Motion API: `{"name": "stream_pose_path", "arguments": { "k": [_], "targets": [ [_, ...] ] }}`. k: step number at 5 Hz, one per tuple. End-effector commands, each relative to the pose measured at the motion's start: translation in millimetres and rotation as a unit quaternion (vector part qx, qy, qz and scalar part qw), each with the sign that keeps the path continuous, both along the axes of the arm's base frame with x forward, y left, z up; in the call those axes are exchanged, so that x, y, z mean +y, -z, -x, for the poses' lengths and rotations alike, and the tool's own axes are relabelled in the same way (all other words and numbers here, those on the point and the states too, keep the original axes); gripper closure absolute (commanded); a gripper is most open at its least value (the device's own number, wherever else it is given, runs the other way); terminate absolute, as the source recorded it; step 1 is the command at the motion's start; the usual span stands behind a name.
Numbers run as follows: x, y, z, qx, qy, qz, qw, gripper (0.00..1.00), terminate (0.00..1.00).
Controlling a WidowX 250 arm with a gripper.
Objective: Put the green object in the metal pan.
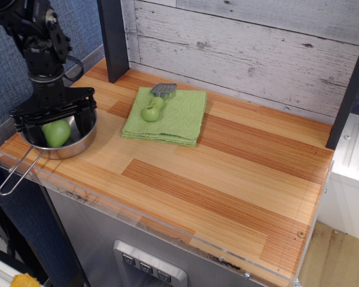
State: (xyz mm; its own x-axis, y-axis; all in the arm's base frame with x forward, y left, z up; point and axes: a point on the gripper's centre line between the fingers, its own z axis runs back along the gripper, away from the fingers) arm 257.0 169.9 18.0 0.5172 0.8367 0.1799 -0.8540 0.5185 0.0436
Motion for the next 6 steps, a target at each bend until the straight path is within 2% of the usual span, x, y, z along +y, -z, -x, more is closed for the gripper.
{"name": "stream_pose_path", "arguments": {
  "k": [1,3,4,5,6],
  "targets": [
    [-7.1,-55.0,-1.6,-0.055,0.012,-0.043,0.9975,0.0,0.0],
    [-22.3,-125.6,-13.7,-0.102,0.017,-0.108,0.9887,0.0,0.0],
    [-36.4,-149.1,-16.0,-0.139,0.037,-0.118,0.9825,0.0,0.0],
    [-44.5,-152.7,-19.2,-0.174,0.06,-0.086,0.9793,0.0,0.0],
    [-44.5,-152.7,-19.2,-0.174,0.06,-0.086,0.9793,0.0,0.0]
  ]
}}
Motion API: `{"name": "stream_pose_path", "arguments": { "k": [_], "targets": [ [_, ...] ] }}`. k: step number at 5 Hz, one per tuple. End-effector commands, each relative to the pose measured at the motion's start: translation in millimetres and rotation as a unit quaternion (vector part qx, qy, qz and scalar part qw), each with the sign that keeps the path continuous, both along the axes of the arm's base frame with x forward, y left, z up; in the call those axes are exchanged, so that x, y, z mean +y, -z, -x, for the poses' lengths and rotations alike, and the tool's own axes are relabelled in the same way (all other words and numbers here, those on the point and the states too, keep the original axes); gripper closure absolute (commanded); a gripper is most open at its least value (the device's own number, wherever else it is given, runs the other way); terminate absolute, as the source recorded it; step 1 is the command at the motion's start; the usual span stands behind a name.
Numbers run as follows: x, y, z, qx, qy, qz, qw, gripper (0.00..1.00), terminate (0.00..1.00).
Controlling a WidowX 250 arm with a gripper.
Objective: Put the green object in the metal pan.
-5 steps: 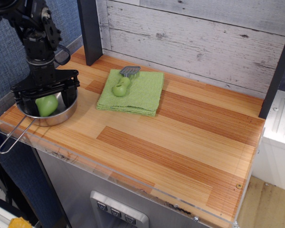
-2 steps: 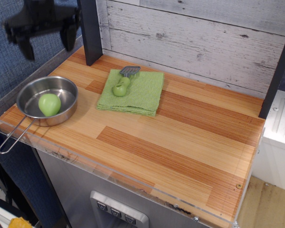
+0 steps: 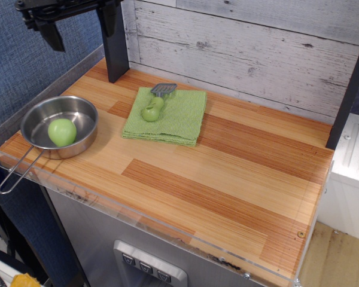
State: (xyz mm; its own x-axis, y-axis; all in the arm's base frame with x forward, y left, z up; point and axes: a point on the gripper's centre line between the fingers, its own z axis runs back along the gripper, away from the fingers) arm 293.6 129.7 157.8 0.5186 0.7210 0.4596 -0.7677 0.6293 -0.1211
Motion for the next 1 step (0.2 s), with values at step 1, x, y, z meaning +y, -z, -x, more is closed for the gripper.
{"name": "stream_pose_path", "arguments": {
  "k": [1],
  "targets": [
    [-4.2,-13.0,17.4,-0.022,-0.004,-0.009,0.9997,0.0,1.0]
  ]
}}
